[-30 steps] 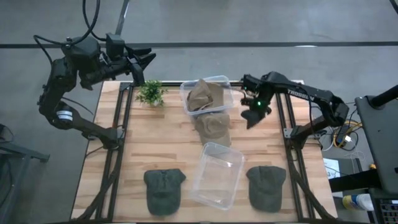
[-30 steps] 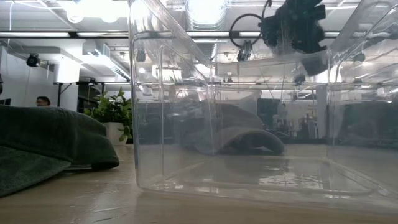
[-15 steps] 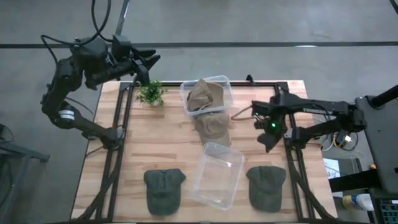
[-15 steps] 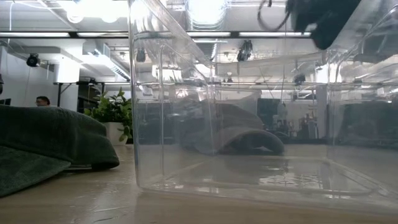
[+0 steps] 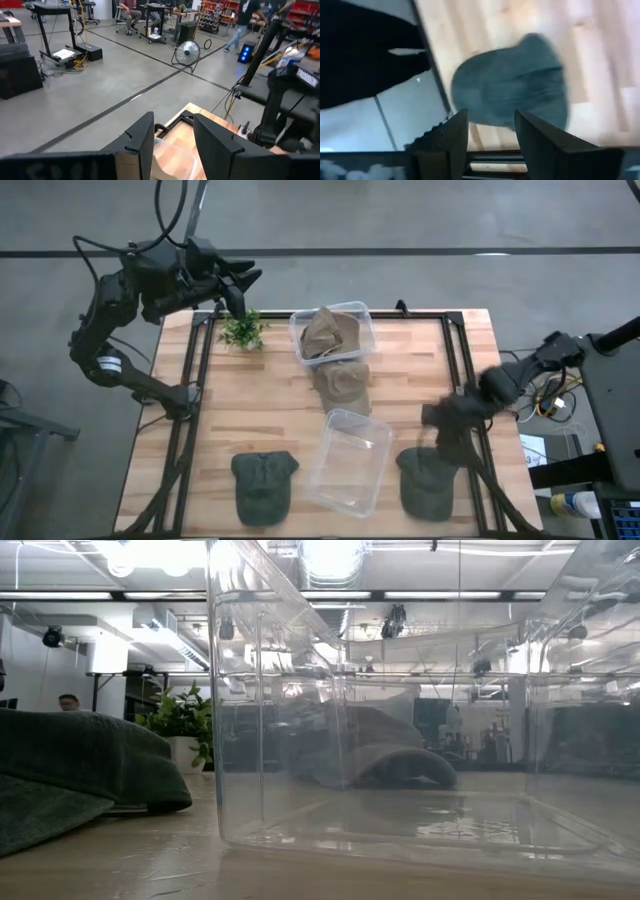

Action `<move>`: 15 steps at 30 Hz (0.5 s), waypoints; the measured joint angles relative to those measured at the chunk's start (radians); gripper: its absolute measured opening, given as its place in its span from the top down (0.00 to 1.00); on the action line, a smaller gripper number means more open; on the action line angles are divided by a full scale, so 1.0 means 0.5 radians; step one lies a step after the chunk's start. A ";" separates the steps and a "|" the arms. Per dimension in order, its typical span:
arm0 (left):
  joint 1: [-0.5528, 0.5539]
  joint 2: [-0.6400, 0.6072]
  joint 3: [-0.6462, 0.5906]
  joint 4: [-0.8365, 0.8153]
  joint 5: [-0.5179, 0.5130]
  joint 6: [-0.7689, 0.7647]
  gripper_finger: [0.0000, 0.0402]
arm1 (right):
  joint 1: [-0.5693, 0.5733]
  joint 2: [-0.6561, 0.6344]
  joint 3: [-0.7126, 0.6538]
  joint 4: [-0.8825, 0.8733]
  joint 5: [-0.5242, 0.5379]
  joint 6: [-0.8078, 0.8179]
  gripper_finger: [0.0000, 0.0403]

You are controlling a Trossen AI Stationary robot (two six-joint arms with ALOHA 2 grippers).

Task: Pick & Place hat
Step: Put the right gray cap into the bottom transparent container

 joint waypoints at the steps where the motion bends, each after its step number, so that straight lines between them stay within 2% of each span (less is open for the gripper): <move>1: 0.000 0.000 0.000 0.001 0.000 -0.006 0.67 | 0.126 0.041 0.032 0.038 0.040 0.066 0.62; 4: -0.001 0.001 0.000 -0.022 0.000 -0.008 0.67 | 0.454 0.185 0.115 0.195 0.108 0.285 0.62; 8: 0.000 0.000 -0.001 -0.052 0.000 -0.013 0.67 | 0.773 0.461 0.277 0.317 0.319 0.436 0.62; 12: 0.000 0.000 -0.001 -0.052 0.000 -0.017 0.67 | 0.925 0.814 0.493 0.286 0.499 0.469 0.62; 15: -0.001 -0.004 -0.001 -0.056 0.001 -0.004 0.67 | 0.964 1.111 0.657 0.279 0.552 0.464 0.62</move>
